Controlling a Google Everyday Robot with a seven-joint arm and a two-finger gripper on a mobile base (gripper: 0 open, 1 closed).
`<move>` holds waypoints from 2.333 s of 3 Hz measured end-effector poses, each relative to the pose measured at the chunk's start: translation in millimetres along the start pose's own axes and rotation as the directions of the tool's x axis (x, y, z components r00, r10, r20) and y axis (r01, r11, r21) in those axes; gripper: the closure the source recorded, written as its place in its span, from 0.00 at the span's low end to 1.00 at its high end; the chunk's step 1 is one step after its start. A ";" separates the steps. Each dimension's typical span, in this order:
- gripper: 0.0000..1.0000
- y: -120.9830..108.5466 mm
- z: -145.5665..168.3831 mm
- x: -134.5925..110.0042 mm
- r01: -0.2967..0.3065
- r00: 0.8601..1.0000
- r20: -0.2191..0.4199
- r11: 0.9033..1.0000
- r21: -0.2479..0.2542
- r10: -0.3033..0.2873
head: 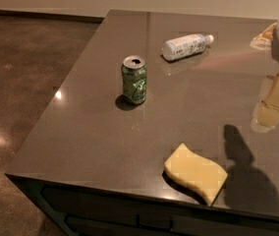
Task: Move green can near blue plastic bottle
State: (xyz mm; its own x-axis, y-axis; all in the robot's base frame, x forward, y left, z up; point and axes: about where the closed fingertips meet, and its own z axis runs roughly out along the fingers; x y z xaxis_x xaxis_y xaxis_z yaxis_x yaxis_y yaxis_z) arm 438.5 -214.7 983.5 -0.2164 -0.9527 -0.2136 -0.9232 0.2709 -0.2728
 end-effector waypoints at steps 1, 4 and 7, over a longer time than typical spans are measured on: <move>0.00 0.0 0.0 0.0 0.000 1.000 0.000 1.000 0.000 0.000; 0.00 -26.3 57.5 -87.4 -0.041 0.983 0.177 0.999 -0.024 0.044; 0.00 -59.0 120.8 -176.1 -0.081 0.935 0.341 0.995 -0.063 0.097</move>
Offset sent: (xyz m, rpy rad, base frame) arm 0.0221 0.0333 -0.0150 0.0802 0.0204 -0.0041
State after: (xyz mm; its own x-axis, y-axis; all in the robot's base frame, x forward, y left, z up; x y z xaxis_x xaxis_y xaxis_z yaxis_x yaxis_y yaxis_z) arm 569.4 -46.3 923.9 -0.1836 -0.8171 -0.5465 -0.9209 0.3375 -0.1952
